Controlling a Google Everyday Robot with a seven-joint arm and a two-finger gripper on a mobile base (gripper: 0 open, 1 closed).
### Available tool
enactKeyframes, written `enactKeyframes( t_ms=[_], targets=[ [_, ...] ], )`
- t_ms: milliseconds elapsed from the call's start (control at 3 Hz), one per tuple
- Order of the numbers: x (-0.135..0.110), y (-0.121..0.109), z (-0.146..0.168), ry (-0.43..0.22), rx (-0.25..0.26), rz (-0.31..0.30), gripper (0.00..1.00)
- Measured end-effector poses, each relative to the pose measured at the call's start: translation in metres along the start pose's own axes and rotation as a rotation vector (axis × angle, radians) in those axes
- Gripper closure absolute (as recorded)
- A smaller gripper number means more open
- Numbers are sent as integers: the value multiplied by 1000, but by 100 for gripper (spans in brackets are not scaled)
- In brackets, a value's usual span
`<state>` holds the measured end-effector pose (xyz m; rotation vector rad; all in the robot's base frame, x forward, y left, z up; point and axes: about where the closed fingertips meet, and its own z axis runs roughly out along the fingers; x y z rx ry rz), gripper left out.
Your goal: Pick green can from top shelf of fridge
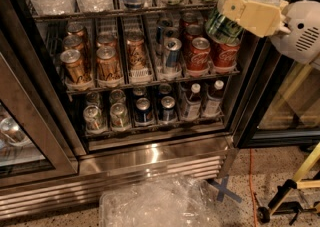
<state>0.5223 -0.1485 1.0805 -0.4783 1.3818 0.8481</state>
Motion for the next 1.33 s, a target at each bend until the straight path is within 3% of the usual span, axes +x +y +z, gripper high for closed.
enactKeyframes(
  t_ms=[333, 667, 1000, 1333],
  targets=[
    [15, 18, 0, 59, -64, -3, 100],
    [22, 26, 7, 76, -98, 10, 100],
    [52, 58, 7, 112, -185, 111, 100],
    [89, 102, -4, 157, -296, 264, 100]
  ],
)
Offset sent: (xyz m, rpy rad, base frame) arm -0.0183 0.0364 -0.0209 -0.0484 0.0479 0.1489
